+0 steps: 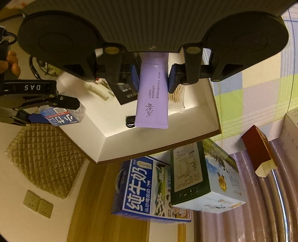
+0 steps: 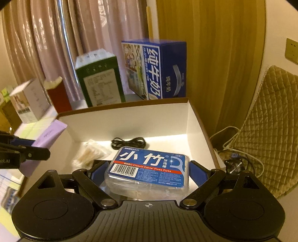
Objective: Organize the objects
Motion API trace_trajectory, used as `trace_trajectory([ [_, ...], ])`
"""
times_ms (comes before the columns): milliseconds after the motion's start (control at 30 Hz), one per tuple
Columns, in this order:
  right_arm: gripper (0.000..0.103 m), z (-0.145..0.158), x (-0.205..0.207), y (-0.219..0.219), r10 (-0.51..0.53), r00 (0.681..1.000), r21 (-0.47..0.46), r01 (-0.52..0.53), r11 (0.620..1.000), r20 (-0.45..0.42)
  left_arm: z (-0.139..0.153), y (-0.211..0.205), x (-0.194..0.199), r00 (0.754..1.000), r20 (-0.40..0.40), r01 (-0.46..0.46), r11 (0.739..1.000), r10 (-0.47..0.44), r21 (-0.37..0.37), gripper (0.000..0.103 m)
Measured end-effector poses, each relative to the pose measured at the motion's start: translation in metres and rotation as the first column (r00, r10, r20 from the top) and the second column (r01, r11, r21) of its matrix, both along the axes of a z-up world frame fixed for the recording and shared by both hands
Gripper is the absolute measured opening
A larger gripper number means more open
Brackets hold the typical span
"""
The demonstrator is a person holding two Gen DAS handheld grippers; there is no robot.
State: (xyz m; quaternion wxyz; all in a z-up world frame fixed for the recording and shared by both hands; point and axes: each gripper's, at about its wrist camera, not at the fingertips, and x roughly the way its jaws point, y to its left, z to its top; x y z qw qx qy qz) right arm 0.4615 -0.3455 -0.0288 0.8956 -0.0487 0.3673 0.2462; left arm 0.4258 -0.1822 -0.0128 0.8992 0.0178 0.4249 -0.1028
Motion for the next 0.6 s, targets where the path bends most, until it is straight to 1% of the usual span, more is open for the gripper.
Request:
trace_trajectory([
  [333,0.089,-0.024,0.055,0.017,0.008,0.999,-0.060,-0.010,0.998,-0.038,-0.033,-0.007,0.053,0.998,-0.059,0.004,0.998,-0.001,0.057,0.028],
  [600,0.089,-0.034,0.078,0.034,0.008,0.999,-0.099,-0.013,0.995,-0.044,-0.051,-0.009,0.080,0.996,-0.092,0.009,0.996,-0.001,0.089,0.028],
])
